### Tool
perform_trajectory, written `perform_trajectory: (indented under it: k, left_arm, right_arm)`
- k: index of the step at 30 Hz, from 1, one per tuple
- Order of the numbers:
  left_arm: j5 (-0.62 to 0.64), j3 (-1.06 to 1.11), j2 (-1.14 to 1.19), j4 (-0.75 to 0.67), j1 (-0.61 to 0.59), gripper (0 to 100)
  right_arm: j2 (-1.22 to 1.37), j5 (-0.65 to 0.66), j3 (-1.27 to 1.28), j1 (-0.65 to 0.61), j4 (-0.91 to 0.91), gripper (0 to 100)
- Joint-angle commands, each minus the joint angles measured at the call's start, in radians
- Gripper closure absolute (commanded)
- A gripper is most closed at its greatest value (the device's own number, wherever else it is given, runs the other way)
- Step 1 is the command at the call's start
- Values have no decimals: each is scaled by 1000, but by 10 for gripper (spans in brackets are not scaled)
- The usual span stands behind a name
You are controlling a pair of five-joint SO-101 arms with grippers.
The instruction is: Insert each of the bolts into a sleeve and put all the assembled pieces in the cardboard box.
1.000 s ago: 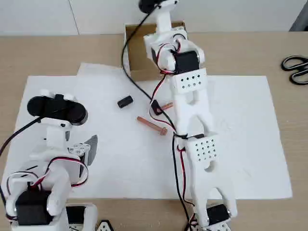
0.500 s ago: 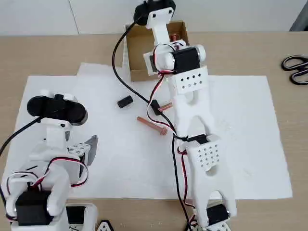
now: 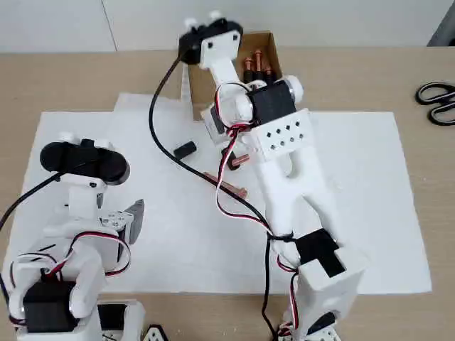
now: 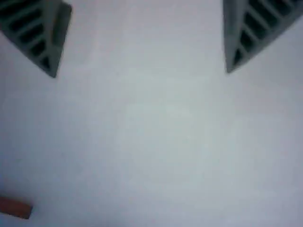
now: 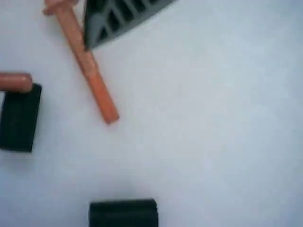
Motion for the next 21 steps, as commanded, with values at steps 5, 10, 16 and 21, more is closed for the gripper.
perform_trajectory:
  k: [5,10,16,21]
  left_arm:
    - [0,13,-9,-15,5,786]
    - [0,19,-9,-17,5,786]
    - [0,19,-9,-17,3,786]
    - [0,19,-9,-17,5,786]
  right_arm:
    - [88,0,109,8,-196,805]
    - [214,0,109,7,-300,805]
    - [326,0,104,12,-331,805]
    - [398,0,104,12,-329,805]
